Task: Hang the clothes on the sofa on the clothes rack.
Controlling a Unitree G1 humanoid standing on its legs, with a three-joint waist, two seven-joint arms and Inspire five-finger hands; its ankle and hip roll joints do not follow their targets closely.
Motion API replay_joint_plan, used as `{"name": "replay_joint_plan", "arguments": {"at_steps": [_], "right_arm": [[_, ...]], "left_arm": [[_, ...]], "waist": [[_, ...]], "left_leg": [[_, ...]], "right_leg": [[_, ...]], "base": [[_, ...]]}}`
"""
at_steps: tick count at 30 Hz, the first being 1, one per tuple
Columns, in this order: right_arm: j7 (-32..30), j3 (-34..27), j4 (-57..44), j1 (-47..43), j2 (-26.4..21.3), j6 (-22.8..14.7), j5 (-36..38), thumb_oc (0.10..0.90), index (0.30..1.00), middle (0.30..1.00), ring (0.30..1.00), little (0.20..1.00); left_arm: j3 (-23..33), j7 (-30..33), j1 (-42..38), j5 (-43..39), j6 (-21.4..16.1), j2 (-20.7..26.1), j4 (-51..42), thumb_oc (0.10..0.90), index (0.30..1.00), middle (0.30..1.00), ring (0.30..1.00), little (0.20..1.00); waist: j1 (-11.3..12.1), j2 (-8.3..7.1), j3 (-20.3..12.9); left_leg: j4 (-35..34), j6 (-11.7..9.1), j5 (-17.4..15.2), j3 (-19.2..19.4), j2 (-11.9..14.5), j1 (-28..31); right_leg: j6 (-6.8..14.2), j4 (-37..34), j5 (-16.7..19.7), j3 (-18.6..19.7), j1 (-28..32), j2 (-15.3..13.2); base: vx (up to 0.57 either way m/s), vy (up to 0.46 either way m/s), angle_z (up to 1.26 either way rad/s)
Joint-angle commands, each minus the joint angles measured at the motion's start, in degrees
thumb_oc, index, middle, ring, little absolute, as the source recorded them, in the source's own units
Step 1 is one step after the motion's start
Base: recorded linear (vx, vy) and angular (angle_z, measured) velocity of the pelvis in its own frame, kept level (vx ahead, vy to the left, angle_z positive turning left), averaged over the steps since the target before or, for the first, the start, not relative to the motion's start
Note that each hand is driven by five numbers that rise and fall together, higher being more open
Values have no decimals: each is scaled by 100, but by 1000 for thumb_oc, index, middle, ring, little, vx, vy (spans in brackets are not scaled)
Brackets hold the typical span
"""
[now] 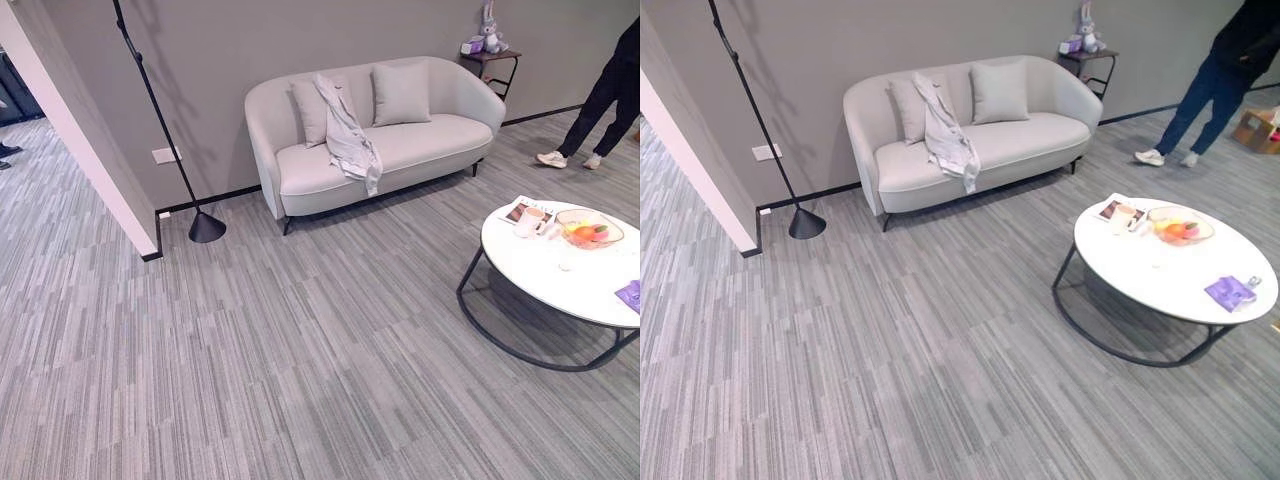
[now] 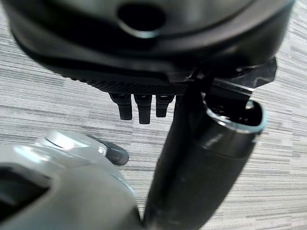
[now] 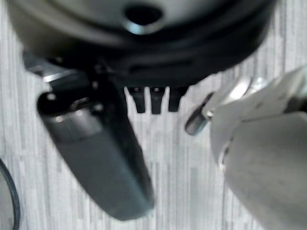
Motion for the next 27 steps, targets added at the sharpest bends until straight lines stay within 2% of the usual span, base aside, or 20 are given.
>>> {"name": "replay_joint_plan", "arguments": {"at_steps": [1, 10, 27], "right_arm": [[-57, -244, 435, -217, -83, -60, 152, 800, 900, 900, 900, 900], [-64, -254, 614, -297, -226, -41, -65, 800, 900, 900, 900, 900], [-10, -35, 514, -422, -183, 4, -205, 800, 900, 900, 900, 900]], "left_arm": [[201, 2, -257, 12, -167, -32, 159, 800, 900, 900, 900, 900], [-26, -114, -239, 110, -151, -91, 167, 800, 900, 900, 900, 900], [-152, -103, -291, 401, -68, -137, 408, 800, 900, 900, 900, 900]], "waist": [[15, -172, -53], [-6, -134, -46], [-89, -134, -116]], "left_leg": [[-253, -264, -231, 47, 26, 49], [-253, -233, -252, 46, 4, 74], [-253, -166, -357, 114, -30, 184]], "right_leg": [[682, -574, 469, -188, 36, -373], [696, -574, 507, -141, 42, -389], [714, -574, 525, 5, 91, -427]], "base": [[0, 0, 0], [-3, 9, 0], [-2, 22, -4]]}}
